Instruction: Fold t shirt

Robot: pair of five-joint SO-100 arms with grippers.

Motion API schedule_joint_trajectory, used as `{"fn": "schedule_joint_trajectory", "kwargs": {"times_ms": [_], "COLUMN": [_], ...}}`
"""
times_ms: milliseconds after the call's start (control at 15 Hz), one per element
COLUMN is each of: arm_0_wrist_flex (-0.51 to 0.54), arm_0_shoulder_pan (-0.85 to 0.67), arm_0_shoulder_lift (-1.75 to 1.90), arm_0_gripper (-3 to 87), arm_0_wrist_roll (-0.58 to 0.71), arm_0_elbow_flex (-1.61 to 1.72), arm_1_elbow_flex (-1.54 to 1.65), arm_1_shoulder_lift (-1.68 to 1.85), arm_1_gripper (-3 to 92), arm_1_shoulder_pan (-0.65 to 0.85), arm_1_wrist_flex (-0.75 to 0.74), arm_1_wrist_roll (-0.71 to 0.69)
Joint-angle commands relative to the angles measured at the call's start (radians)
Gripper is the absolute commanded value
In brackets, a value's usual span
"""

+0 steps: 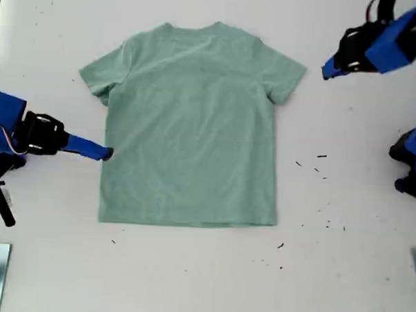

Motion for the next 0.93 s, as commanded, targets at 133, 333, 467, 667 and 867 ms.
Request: {"fn": "schedule_joint_trajectory", "kwargs": {"times_ms": [133,333,467,667,867], "arm_0_wrist_flex": [0.008,0.02,0.018,0.026,0.026], "arm_0_shoulder_pan": [-0.015,-0.051,-0.003,0.032,0.034], "arm_0_shoulder_lift": [0.008,0.008,0.008,0.008,0.008], "arm_0_gripper": [16.3,-0.2,-0.2,-0.2,-0.2], "arm_0_wrist_roll": [-0.014,-0.176,-0.201,-0.195,-0.193], "arm_0_elbow_flex": [-0.002,-0.009,-0.011,-0.009,-0.009], "arm_1_elbow_flex": [-0.485,-0.554,-0.453,-0.321,-0.268], "arm_1_shoulder_lift": [-0.371,-0.541,-0.604,-0.718,-0.887], "arm_1_gripper": [27.4,36.7,37.0,36.9,28.7], "arm_1_shoulder_pan": [0.117,0.15,0.164,0.16,0.17], "arm_1_wrist_flex": [0.144,0.089,-0.049,-0.233,-0.281], "arm_1_wrist_roll": [-0.221,-0.319,-0.345,-0.357,-0.379]}}
